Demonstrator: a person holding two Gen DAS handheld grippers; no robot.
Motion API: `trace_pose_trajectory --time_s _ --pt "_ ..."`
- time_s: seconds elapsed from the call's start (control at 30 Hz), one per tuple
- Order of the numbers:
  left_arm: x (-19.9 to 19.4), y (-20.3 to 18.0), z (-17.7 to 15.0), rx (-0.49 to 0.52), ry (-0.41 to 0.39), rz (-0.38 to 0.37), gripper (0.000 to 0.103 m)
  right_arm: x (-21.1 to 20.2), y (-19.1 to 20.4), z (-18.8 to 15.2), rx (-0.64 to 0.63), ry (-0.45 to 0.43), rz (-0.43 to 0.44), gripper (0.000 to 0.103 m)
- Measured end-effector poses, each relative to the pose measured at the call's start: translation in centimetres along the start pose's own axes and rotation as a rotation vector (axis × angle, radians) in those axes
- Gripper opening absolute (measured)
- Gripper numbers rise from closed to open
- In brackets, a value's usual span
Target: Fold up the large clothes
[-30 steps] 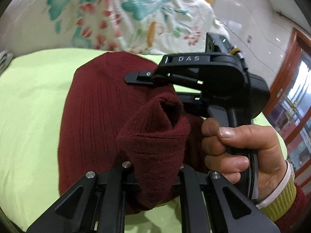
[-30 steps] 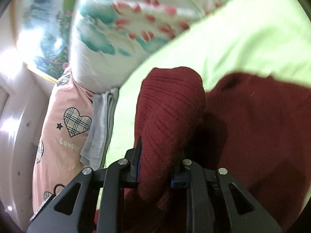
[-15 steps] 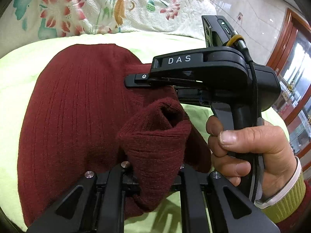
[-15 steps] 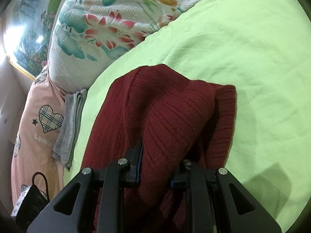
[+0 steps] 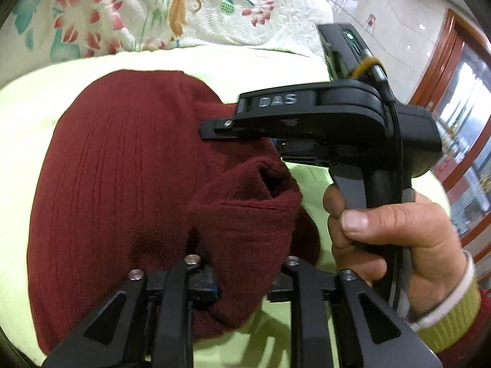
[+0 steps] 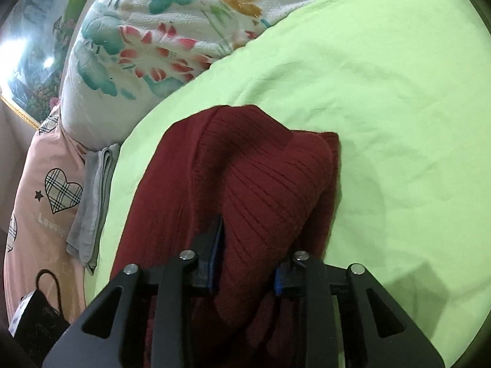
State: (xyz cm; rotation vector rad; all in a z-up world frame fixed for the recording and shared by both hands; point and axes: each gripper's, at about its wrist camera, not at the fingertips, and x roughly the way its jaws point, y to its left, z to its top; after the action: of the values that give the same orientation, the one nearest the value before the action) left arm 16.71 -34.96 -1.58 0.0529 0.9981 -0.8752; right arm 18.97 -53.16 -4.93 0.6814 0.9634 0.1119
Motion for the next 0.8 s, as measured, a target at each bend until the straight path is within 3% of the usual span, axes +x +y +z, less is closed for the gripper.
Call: trace_pose_trajectory --time_s 0.1,0.17,0.2,0.23,0.33,0.53,0.67,0.8 --pt "-2.1 0.9 -0.3 -0.016 0.000 -0.028 0.045 -1.5 0.3 -0.5 -0.016 -0.027 -0.001 0.052" --pt "-3.8 1.3 -0.6 -0.021 -0.016 -0.039 0.052 -2.7 0.4 -1.0 -0.019 -0.049 -0.008 0.075" --pt "-5.1 1.8 -0.8 -0.033 -0.030 -0.046 0.061 -3.1 0.4 -1.3 -0.021 -0.059 -0.016 0.080" --pt "-6.3 2.3 -0.8 -0.047 -0.048 -0.045 0.071 -3.6 0.3 -1.6 -0.017 -0.070 -0.015 0.081" --pt "-8.9 3.8 -0.7 -0.083 -0.103 -0.035 0.082 -3.9 -0.6 -2.6 0.034 -0.050 0.053 0.081" --pt "-8.7 9.9 1.2 -0.228 -0.099 0.029 0.085 -3.0 -0.8 -3.7 0.041 0.002 0.049 0.081" --pt "-4.9 14.8 1.8 -0.365 -0.017 -0.036 0.085 -2.7 -1.1 -3.7 0.055 0.009 0.069 0.081" --pt "-0.9 17.1 2.3 -0.418 0.028 -0.132 0.096 -1.8 -0.8 -3.5 0.045 0.031 0.074 0.081"
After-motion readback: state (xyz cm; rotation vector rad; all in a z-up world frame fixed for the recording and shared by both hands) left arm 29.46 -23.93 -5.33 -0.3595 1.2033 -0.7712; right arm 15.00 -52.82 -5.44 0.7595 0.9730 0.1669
